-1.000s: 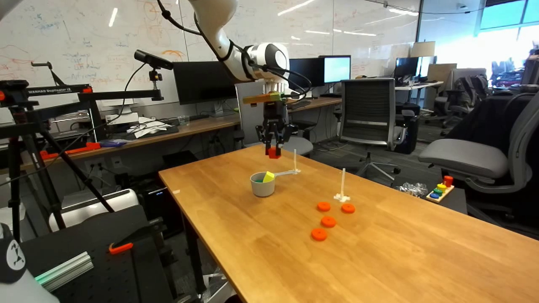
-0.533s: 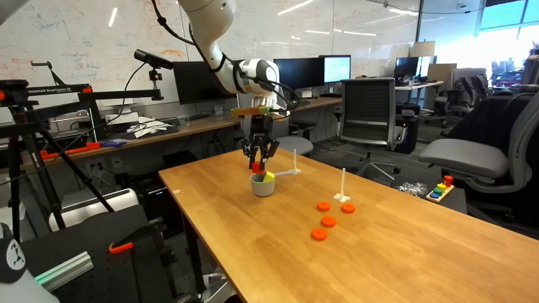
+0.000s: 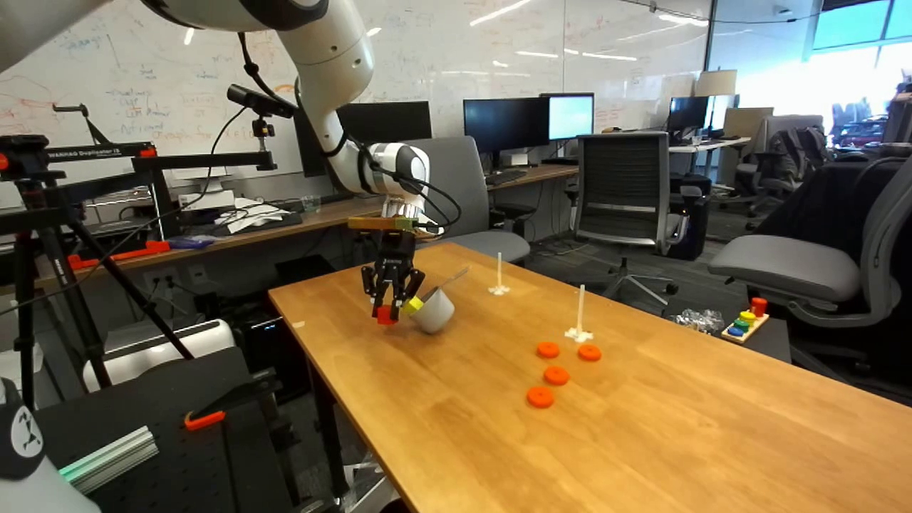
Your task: Put all the square toys into the grey jug.
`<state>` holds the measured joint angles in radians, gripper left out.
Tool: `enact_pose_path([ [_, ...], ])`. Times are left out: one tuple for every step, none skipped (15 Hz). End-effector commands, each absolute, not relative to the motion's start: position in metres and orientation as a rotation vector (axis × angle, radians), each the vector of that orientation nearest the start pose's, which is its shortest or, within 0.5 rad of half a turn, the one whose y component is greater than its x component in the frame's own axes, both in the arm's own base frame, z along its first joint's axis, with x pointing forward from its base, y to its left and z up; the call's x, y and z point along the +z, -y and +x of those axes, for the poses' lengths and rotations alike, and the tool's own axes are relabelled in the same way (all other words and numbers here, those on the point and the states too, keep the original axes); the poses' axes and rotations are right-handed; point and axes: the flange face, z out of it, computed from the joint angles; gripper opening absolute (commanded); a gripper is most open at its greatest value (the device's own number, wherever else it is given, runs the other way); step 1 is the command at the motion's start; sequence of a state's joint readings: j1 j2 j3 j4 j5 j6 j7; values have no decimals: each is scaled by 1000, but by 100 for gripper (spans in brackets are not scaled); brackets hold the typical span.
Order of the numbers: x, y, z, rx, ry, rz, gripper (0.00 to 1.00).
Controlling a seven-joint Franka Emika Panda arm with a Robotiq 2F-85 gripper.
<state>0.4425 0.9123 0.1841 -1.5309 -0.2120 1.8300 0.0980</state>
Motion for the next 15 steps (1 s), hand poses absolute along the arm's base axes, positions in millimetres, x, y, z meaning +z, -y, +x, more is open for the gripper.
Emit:
enact_pose_path([
  [98, -352, 521, 897, 988, -3077, 13],
  [100, -351, 524, 892, 987, -3076, 13],
  [103, -348, 527, 886, 983, -3075, 13],
  [105, -347, 529, 879, 982, -3075, 13],
  [107, -345, 532, 871, 974, -3075, 13],
  [109, -344, 533, 863, 969, -3075, 13],
  [112, -341, 535, 855, 963, -3082, 13],
  [116, -339, 537, 845, 950, -3093, 13],
  [121, -335, 539, 832, 939, -3104, 13],
  [128, -331, 541, 816, 926, -3116, 13],
  [135, -328, 544, 797, 911, -3126, 13],
  [141, -324, 547, 778, 897, -3135, 13],
  [147, -321, 549, 761, 886, -3142, 13],
  [152, -318, 552, 748, 873, -3150, 13],
  [156, -315, 554, 740, 864, -3154, 13],
])
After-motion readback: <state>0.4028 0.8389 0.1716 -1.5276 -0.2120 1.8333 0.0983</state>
